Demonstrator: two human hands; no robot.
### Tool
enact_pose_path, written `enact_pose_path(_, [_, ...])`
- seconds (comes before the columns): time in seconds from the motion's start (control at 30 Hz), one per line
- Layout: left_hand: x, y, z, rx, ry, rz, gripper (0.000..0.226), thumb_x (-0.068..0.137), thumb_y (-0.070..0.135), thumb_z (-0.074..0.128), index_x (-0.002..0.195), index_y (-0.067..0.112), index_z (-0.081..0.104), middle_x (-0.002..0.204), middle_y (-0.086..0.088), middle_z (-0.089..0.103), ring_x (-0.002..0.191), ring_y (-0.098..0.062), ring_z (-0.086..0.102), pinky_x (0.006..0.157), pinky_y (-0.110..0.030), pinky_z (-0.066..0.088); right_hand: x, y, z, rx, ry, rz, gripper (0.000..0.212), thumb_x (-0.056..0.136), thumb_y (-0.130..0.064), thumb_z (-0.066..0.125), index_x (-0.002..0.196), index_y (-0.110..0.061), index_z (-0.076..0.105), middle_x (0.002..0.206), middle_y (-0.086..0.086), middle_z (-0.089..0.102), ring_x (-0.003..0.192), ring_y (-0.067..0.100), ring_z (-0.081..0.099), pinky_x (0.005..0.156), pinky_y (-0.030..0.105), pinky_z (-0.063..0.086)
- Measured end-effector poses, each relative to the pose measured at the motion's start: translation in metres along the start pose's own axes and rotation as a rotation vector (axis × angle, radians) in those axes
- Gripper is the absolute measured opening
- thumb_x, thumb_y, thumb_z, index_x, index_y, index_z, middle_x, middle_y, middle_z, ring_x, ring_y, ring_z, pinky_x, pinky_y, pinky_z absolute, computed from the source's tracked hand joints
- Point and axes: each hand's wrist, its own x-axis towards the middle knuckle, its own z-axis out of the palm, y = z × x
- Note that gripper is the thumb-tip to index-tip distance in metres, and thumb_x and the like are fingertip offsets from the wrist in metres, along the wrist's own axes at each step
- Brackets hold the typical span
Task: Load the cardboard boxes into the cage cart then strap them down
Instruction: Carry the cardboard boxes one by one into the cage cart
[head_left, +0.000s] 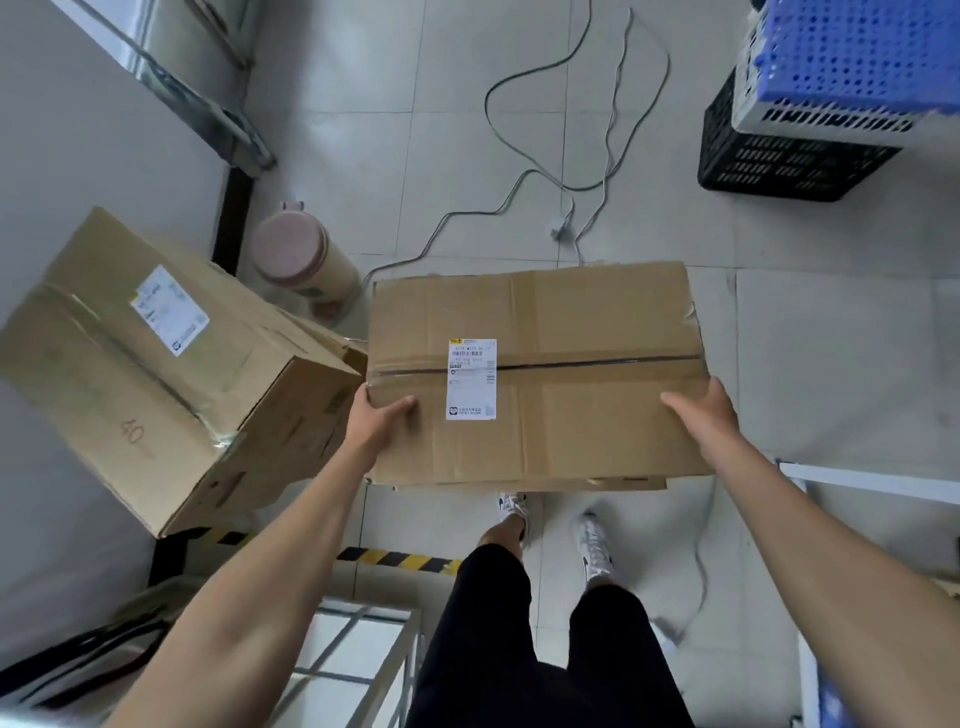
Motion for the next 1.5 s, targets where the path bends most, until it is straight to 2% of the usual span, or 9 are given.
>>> enact_pose_path(0.37, [-0.146,0.068,-0.009,-0.06,0.154,0.313,0.059,0.075,0.022,0.086,0.127,0.011,0.059,0.123,-0.008,0.068,0.111,-0.025,0.064,0.103,-0.043,0.049,-0.052,-0.045,-0.13,0.103,-0.031,-0.344,0.065,0.077,-0.031,0.076,0.135,-0.019,0.049,0.132,0.008,0.061,0.116,0.033,0.058,0.101,0.047,0.048])
enact_pose_path(0.53, [-0.216,0.071,-0.054,-0.163,0.315,0.395,0.061,0.076,0.026,0.086,0.129,0.021,0.056,0.115,0.004,0.063,0.089,-0.009,0.062,0.078,-0.023,0.049,-0.102,-0.086,-0.146,0.12,-0.076,-0.541,0.065,0.075,-0.031,0.076,0.134,-0.018,0.052,0.133,0.009,0.06,0.118,0.033,0.058,0.102,0.049,0.048])
enact_pose_path(0.67, [-0.268,0.035,-0.109,-0.187,0.484,0.386,0.078,0.077,0.036,0.084,0.143,0.017,0.048,0.129,0.001,0.058,0.107,-0.017,0.059,0.097,-0.033,0.048,-0.151,-0.116,-0.113,0.076,-0.176,-0.675,0.078,0.076,-0.032,0.075,0.145,-0.018,0.041,0.142,0.009,0.054,0.125,0.033,0.053,0.105,0.049,0.046])
enact_pose_path(0.77, [-0.308,-0.019,-0.155,-0.269,0.58,0.31,0.086,0.075,0.042,0.084,0.147,0.017,0.043,0.139,-0.002,0.055,0.115,-0.021,0.059,0.098,-0.037,0.049,-0.197,-0.129,-0.067,-0.016,-0.235,-0.777,0.087,0.079,-0.033,0.074,0.152,-0.014,0.031,0.152,0.01,0.043,0.135,0.032,0.045,0.111,0.047,0.04])
enact_pose_path(0.87, [-0.354,-0.099,-0.194,-0.362,0.704,0.256,0.074,0.073,0.041,0.085,0.137,0.021,0.052,0.126,0.001,0.062,0.097,-0.014,0.061,0.079,-0.026,0.048,-0.254,-0.126,-0.006,-0.122,-0.342,-0.867,0.09,0.08,-0.033,0.073,0.155,-0.014,0.025,0.155,0.01,0.038,0.139,0.033,0.04,0.111,0.046,0.038])
enact_pose_path(1.03, [-0.449,-0.264,-0.234,-0.492,0.928,0.1,0.059,0.073,0.036,0.086,0.124,0.023,0.061,0.105,0.01,0.069,0.089,-0.007,0.064,0.083,-0.028,0.052,-0.364,-0.082,0.115,-0.331,-0.596,-0.946,0.081,0.077,-0.031,0.075,0.146,-0.014,0.037,0.144,0.011,0.05,0.128,0.034,0.051,0.106,0.053,0.043])
enact_pose_path(1.23, [-0.56,-0.476,-0.22,-0.705,1.14,-0.228,0.056,0.077,0.026,0.083,0.128,0.014,0.061,0.121,-0.007,0.068,0.111,-0.028,0.063,0.102,-0.045,0.048,-0.494,0.04,0.249,-0.681,-0.765,-1.06,0.086,0.078,-0.038,0.076,0.15,-0.019,0.033,0.148,0.009,0.048,0.131,0.036,0.048,0.107,0.055,0.041])
enact_pose_path(1.37, [-0.607,-0.595,-0.197,-0.819,1.182,-0.384,0.05,0.08,0.019,0.081,0.124,0.013,0.06,0.121,-0.005,0.067,0.106,-0.024,0.062,0.09,-0.033,0.044,-0.554,0.146,0.313,-0.86,-0.79,-1.101,0.072,0.08,-0.034,0.075,0.141,-0.017,0.041,0.14,0.011,0.054,0.125,0.037,0.052,0.104,0.05,0.044])
enact_pose_path(1.5, [-0.627,-0.688,-0.202,-0.923,1.193,-0.477,0.067,0.082,0.028,0.08,0.141,0.016,0.049,0.118,0.005,0.056,0.105,-0.018,0.052,0.097,-0.038,0.042,-0.602,0.223,0.359,-0.928,-0.754,-1.13,0.064,0.078,-0.032,0.074,0.133,-0.02,0.045,0.133,0.011,0.055,0.12,0.038,0.054,0.101,0.052,0.045])
